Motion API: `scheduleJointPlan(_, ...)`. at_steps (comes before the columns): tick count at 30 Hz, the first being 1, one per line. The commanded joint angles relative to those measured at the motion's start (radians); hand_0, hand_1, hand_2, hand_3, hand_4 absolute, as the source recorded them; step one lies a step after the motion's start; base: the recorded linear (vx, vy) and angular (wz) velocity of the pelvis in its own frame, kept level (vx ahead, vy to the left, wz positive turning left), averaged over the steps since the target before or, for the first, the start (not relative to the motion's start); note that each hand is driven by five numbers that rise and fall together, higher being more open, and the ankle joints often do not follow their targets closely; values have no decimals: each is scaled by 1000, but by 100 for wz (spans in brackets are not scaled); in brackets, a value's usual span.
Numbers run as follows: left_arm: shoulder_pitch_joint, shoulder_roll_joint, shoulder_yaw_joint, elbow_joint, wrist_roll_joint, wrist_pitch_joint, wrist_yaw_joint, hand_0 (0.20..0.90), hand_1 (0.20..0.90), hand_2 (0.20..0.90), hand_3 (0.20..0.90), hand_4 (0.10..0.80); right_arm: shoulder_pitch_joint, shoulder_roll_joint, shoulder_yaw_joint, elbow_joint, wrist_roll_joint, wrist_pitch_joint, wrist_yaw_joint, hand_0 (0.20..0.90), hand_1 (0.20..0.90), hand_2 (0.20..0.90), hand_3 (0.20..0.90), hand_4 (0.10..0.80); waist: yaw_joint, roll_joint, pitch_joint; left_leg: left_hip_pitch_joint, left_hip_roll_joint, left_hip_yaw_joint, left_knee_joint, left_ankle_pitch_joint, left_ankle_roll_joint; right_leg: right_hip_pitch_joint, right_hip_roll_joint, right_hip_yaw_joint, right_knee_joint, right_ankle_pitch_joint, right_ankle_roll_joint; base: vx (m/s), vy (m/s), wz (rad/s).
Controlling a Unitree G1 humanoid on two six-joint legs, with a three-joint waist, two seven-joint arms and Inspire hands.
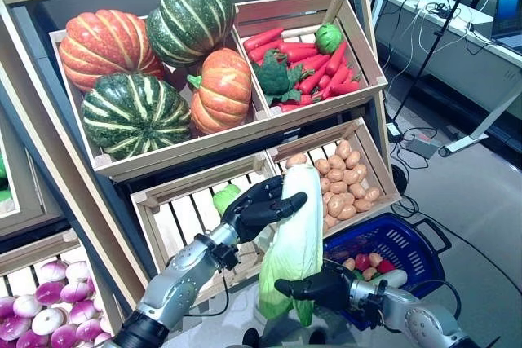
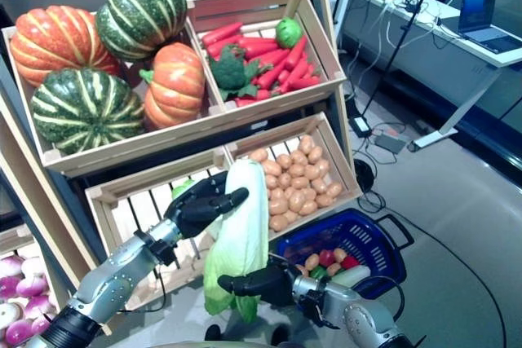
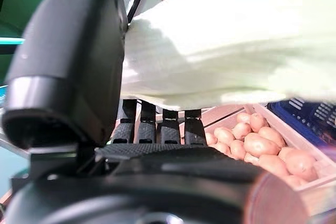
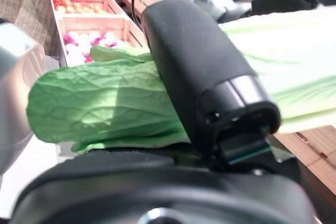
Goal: Put vegetables into the basket
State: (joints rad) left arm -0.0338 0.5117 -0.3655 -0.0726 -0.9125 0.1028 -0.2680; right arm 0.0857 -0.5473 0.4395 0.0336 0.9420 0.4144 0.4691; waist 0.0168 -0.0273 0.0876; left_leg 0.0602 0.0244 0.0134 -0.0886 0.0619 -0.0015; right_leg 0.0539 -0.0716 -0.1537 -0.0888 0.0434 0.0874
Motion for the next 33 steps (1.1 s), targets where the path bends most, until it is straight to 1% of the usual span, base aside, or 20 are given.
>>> scheduleJointPlan(1, -57, -53, -25, -120, -98, -53, -113, 900, 900, 900, 900, 800, -67, 43, -68, -56, 107, -123, 1, 300, 300, 300, 300, 400, 10, -29, -41, 8, 16, -21, 1, -63, -26, 15, -84, 7, 2, 29, 75, 0, 0, 0)
scheduleJointPlan(6, -39, -50, -5, -127, -108, -40, -107, 900, 900, 900, 900, 800, -48, 48, -96, -74, 141, -172, -8, 300, 300, 300, 300, 400, 7, -27, -38, 8, 18, -18, 1, -64, -27, 13, -82, 11, 2, 27, 74, -4, -7, 0)
scheduleJointPlan(7, -31, -51, 3, -126, -116, -26, -108, 900, 900, 900, 900, 800, -44, 51, -111, -80, 161, -215, -12, 300, 300, 300, 300, 400, 5, -26, -35, 8, 18, -19, 1, -64, -27, 13, -80, 13, 2, 27, 73, 0, 0, 0)
scheduleJointPlan(8, -30, -51, 4, -126, -121, -23, -107, 900, 900, 900, 900, 800, -43, 52, -112, -80, 163, -218, -12, 300, 300, 300, 300, 400, 5, -26, -35, 8, 18, -19, 1, -64, -27, 12, -80, 13, 2, 27, 73, 0, 0, 0)
scheduleJointPlan(10, -18, -55, 18, -124, -180, 24, -115, 900, 900, 900, 900, 800, -36, 62, -135, -86, 200, -252, -19, 300, 300, 300, 300, 400, 3, -23, -35, 8, 19, -19, 1, -64, -27, 13, -78, 15, 2, 27, 71, 1, -16, 0)
scheduleJointPlan(11, -12, -62, 24, -123, -203, 49, -113, 900, 900, 900, 900, 800, -33, 72, -146, -86, 214, -278, -27, 300, 300, 300, 300, 400, 2, -22, -34, 9, 19, -19, 1, -65, -26, 14, -77, 16, 2, 26, 71, 0, 0, 0)
scheduleJointPlan(14, 13, -70, 34, -129, -215, 85, -104, 900, 900, 900, 900, 800, -17, 108, -174, -95, 265, -321, -25, 300, 300, 300, 300, 400, -1, -16, -33, 5, 21, -20, 1, -65, -27, 9, -75, 18, 2, 24, 70, -5, -34, -1)
scheduleJointPlan(15, 15, -71, 35, -129, -217, 86, -104, 900, 900, 900, 900, 800, -16, 110, -176, -96, 267, -321, -23, 300, 300, 300, 300, 400, -1, -16, -33, 4, 21, -20, 1, -65, -27, 9, -75, 18, 2, 24, 70, -12, -43, -1)
scheduleJointPlan(17, 32, -77, 48, -121, -228, 107, -103, 900, 900, 900, 900, 800, -7, 140, -195, -108, 323, -367, 15, 300, 300, 300, 300, 400, -2, -14, -26, -1, 21, -20, 1, -65, -27, 2, -73, 21, 2, 23, 69, -23, -54, -1)
scheduleJointPlan(18, 34, -77, 52, -120, -229, 110, -105, 900, 900, 900, 900, 800, -6, 145, -200, -110, 332, -375, 19, 300, 300, 300, 300, 400, -2, -13, -24, -1, 21, -20, 1, -65, -27, 1, -72, 21, 2, 22, 69, -24, -59, -1)
scheduleJointPlan(20, 42, -80, 60, -117, -223, 118, -110, 900, 900, 900, 900, 800, -4, 156, -213, -118, 353, -411, 23, 300, 300, 300, 300, 400, -2, -13, -18, -5, 22, -19, 1, -64, -27, -2, -71, 23, 2, 23, 68, -5, -53, 0)
scheduleJointPlan(21, 53, -84, 74, -113, -209, 124, -110, 900, 900, 900, 900, 800, 4, 172, -230, -120, 366, -447, 14, 300, 300, 300, 300, 400, -3, -11, -12, -9, 22, -18, 1, -63, -27, -8, -68, 27, 2, 22, 66, 10, -49, 0)
scheduleJointPlan(24, 72, -88, 91, -120, -186, 126, -108, 900, 900, 900, 900, 800, 14, 190, -261, -124, 385, -497, 3, 300, 300, 300, 300, 400, -4, -8, -3, -21, 23, -21, 1, -60, -28, -19, -63, 31, 2, 21, 62, 0, -52, -2)
scheduleJointPlan(26, 80, -89, 107, -124, -176, 123, -113, 900, 900, 900, 900, 800, 22, 206, -285, -124, 409, -560, 6, 300, 300, 300, 300, 400, -5, -5, 10, -46, 24, -27, 1, -54, -30, -39, -58, 30, 2, 22, 59, -81, -60, -3)
scheduleJointPlan(27, 77, -85, 112, -124, -160, 107, -122, 900, 900, 900, 900, 800, 19, 213, -298, -129, 421, -601, 2, 300, 300, 300, 300, 400, -7, -1, 24, -65, 26, -29, 1, -48, -31, -57, -55, 29, 2, 24, 56, -131, -60, 0)
scheduleJointPlan(28, 73, -83, 114, -122, -150, 93, -132, 900, 900, 900, 900, 800, 14, 217, -304, -130, 424, -621, 4, 300, 300, 300, 300, 400, -9, 0, 34, -78, 27, -30, 1, -45, -32, -69, -53, 30, 2, 26, 54, -240, -55, 1)
scheduleJointPlan(29, 60, -78, 115, -126, -133, 70, -136, 900, 900, 900, 900, 800, -4, 224, -316, -129, 442, -660, 2, 300, 300, 300, 300, 400, -12, 4, 59, -106, 28, -32, 1, -36, -32, -95, -50, 31, 2, 31, 48, -213, -32, 1)
scheduleJointPlan(30, 55, -76, 117, -126, -132, 65, -137, 900, 900, 900, 900, 800, -9, 225, -320, -127, 448, -672, 3, 300, 300, 300, 300, 400, -13, 5, 66, -113, 29, -33, 1, -34, -32, -101, -49, 31, 2, 33, 47, -271, -27, 1)
scheduleJointPlan(32, 14, -72, 124, -116, -120, 30, -137, 900, 900, 900, 900, 800, -56, 248, -357, -110, 489, -733, 0, 300, 300, 300, 300, 400, -22, 15, 124, -168, 32, -33, 1, -17, -32, -152, -38, 33, 6, 43, 36, -246, -36, 0)
scheduleJointPlan(33, 13, -72, 124, -116, -120, 30, -137, 900, 900, 900, 900, 800, -57, 248, -357, -109, 489, -733, 0, 300, 300, 300, 300, 400, -22, 15, 123, -169, 32, -33, 1, -17, -32, -153, -38, 33, 6, 43, 36, -228, -34, 0)
